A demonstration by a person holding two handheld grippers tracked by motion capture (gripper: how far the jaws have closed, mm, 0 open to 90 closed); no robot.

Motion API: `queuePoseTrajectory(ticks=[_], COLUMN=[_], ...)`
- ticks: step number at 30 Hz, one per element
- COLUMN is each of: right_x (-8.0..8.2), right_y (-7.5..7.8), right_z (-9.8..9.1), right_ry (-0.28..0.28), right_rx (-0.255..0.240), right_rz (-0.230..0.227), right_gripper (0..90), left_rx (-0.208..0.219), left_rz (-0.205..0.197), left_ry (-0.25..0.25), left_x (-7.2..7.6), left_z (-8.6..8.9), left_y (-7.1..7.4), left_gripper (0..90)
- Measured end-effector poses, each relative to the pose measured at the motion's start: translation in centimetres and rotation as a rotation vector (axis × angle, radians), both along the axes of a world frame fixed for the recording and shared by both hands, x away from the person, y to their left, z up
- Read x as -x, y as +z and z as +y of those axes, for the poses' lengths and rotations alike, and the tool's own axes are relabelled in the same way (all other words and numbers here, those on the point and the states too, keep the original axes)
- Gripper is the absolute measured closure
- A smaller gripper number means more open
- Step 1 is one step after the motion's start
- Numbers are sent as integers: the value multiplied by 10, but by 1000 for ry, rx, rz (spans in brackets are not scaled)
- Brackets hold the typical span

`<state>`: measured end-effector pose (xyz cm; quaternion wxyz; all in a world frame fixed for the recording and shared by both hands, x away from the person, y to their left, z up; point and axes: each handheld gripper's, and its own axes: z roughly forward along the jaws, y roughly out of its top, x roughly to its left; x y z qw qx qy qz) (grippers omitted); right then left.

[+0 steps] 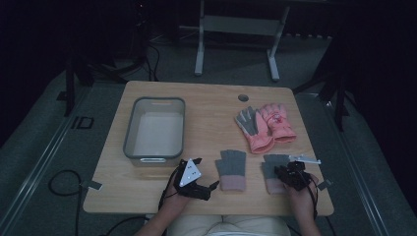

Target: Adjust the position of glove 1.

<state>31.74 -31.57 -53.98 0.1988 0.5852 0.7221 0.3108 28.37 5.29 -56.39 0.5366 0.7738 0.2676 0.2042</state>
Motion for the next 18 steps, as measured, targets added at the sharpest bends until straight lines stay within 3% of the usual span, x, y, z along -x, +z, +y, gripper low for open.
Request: queuePoseTrajectory(ticks=[2, 3, 4, 5, 6, 10, 12, 16, 18], right_x=[1, 0, 0, -3, -3, -6, -7, -8, -10], right_y=[6, 14, 14, 20, 21, 23, 20, 18, 14], right_z=[-1, -2, -2, -3, -4, -10, -14, -17, -20], right_ry=[17, 81, 81, 174, 219, 296, 337, 356, 381], right_rx=[4, 12, 12, 55, 86, 115, 129, 127, 94], right_rz=[-21, -55, -55, -91, -102, -82, -41, -27, -2], right_gripper=[697, 672, 672, 669, 669, 660, 646, 644, 638], left_rx=[1, 0, 0, 0, -1, -1, -1, -1, -2], left_rz=[1, 1, 0, 0, -1, 1, 2, 0, -1], left_ry=[1, 0, -1, -2, -1, 3, 4, 6, 7], left_x=[0, 0, 0, 0, 0, 0, 0, 0, 0], left_z=[0, 0, 0, 0, 0, 0, 0, 0, 0], left_y=[0, 0, 0, 0, 0, 0, 0, 0, 0], left_gripper=[10, 10, 10, 10, 10, 10, 10, 10, 10])
